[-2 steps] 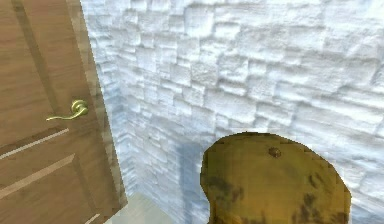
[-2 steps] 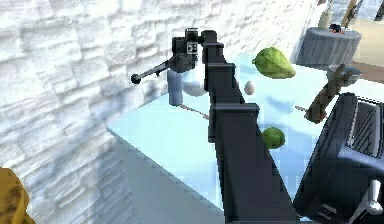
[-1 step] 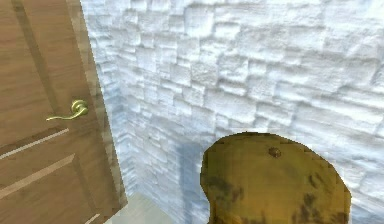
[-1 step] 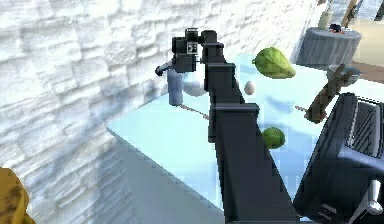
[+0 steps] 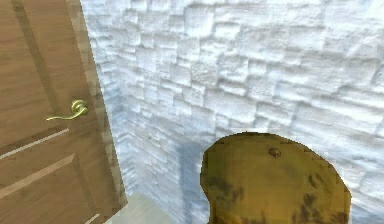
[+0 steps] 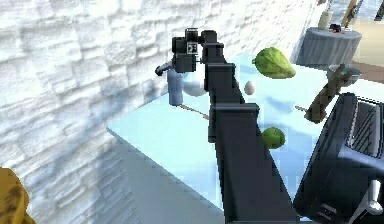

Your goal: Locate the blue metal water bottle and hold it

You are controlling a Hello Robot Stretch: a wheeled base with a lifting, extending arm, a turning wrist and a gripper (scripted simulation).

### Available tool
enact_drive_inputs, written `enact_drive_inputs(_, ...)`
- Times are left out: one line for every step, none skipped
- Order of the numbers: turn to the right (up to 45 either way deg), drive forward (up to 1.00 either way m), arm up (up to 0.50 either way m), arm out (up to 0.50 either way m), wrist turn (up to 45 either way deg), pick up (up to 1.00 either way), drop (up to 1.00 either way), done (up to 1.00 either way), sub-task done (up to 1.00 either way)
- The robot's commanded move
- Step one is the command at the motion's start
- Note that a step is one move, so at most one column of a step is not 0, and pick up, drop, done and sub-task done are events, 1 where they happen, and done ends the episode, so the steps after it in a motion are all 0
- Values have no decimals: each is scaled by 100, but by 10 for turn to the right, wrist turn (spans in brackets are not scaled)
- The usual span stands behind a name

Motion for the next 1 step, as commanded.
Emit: enact_drive_inputs(0, 0, 0, 0, 0, 0, 0, 100, 0)
